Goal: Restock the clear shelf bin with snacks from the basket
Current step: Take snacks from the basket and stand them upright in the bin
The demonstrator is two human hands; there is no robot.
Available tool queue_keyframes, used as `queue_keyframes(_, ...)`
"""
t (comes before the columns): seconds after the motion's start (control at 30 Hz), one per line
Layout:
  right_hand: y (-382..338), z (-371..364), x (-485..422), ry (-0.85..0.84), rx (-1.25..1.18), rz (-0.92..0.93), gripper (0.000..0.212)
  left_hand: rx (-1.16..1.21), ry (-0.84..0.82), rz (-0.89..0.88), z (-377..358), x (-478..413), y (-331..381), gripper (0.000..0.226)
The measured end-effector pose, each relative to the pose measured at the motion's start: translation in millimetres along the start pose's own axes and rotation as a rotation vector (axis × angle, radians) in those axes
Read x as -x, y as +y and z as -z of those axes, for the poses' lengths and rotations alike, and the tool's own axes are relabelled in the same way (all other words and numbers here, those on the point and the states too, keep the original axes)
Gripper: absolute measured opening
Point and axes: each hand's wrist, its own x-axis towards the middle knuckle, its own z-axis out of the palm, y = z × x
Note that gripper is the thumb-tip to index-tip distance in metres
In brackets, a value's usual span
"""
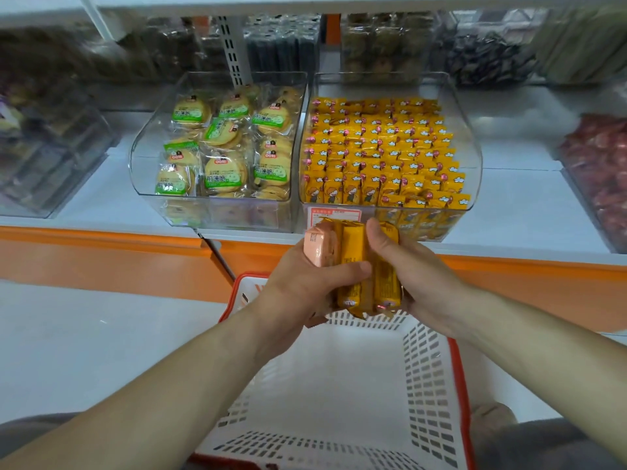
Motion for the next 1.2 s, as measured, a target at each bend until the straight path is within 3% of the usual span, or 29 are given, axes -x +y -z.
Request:
queue_keyframes(0.1,-5,6,2,-0.015,-0.115,-0.028,0.039,-0.024,0.069,-0.027,6,-2,5,0.041)
queue_keyframes(0.27,-9,17,3,-0.006,-0.261,-0.044,0.038,-0.084,0.141,-0.042,14,-5,13,0.047)
queue_keyframes(0.37,-13,19,5,0.027,-0.231,-0.024,0.043,-0.089,0.114,-0.042,17,-4,17,0.055)
queue_keyframes(0.57,-25,19,5,0.119,-0.131,0.073,0.021,-0.146,0.112,-0.075,18,0,25,0.068)
queue_keyframes(0.8,-47,25,-4,0.147,-0.087,0.116,0.038,-0.133,0.160,-0.120,27,4,42,0.074)
queue_keyframes(0.9,-62,28,-12,0.202,-0.071,0.165,0.016,-0.138,0.190,-0.123,32,5,46,0.082)
queue_keyframes(0.97,-72,37,-19,0.235,0.044,0.253,0.039,-0.145,0.211,-0.139,35,4,49,0.090)
queue_keyframes(1.07,-82,50,-27,0.337,0.470,0.343,0.059,-0.160,0.236,-0.161,38,0,52,0.092)
queue_keyframes(1.2,-86,55,-38,0.449,0.766,0.457,0.045,-0.166,0.247,-0.157,40,-5,51,0.080)
